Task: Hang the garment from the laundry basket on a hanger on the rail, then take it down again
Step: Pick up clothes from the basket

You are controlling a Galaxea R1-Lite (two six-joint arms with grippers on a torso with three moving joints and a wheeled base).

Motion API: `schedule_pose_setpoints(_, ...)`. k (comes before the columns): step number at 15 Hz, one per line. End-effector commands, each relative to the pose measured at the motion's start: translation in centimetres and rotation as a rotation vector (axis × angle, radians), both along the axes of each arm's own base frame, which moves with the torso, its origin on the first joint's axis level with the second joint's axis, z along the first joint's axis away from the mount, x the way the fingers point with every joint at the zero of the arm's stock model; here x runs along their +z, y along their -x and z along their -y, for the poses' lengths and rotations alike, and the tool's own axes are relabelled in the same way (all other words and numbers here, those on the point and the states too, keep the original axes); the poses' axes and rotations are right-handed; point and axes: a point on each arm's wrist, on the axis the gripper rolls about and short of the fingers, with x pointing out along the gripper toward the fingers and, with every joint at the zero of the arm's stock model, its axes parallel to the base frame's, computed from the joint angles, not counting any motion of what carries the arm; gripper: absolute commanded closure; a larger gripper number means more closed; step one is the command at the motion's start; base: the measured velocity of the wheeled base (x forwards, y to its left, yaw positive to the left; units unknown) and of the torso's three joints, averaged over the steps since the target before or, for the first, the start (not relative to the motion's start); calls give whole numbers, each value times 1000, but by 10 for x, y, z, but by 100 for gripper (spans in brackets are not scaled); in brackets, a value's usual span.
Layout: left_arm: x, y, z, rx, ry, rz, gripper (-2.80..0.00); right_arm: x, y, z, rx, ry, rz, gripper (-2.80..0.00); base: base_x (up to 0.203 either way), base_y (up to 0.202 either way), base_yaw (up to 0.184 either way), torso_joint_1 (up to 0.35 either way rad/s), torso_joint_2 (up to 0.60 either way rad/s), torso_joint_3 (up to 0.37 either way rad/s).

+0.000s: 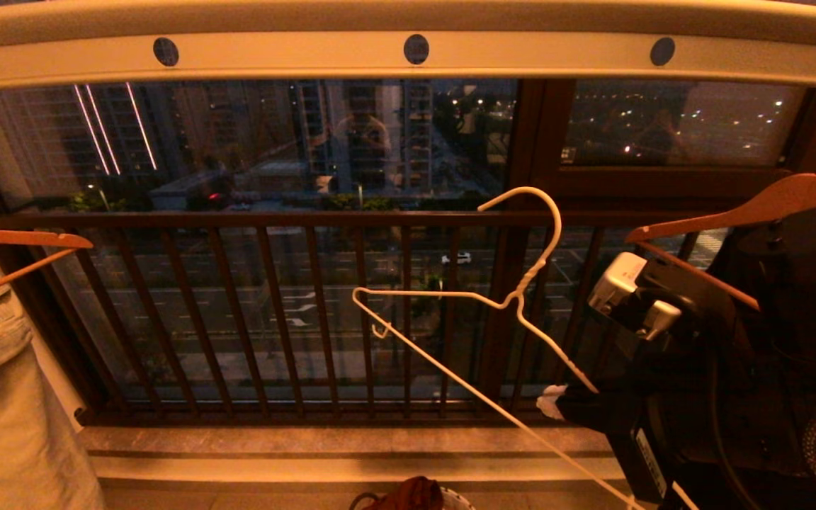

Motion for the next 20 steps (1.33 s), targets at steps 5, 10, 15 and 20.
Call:
schedule_pose_setpoints(5, -3, -1, 0, 1, 0, -11, 0, -1, 0, 0, 2, 4, -2, 0, 0, 0, 0, -126, 274, 144)
schedule_pose_setpoints(10, -3, -1, 0, 1, 0, -11, 0, -1, 0, 0, 2, 4, -2, 0, 0, 0, 0, -143, 312, 160)
schedule_pose_setpoints(15, -3, -1, 0, 1, 0, -11, 0, -4, 1, 0, 1, 9, -10, 0, 0, 0, 0, -146, 315, 171)
schedule_pose_setpoints(20, -3, -1, 0, 1, 0, -11, 0, -4, 1, 1, 8, 17, -5, 0, 0, 0, 0, -149, 327, 178)
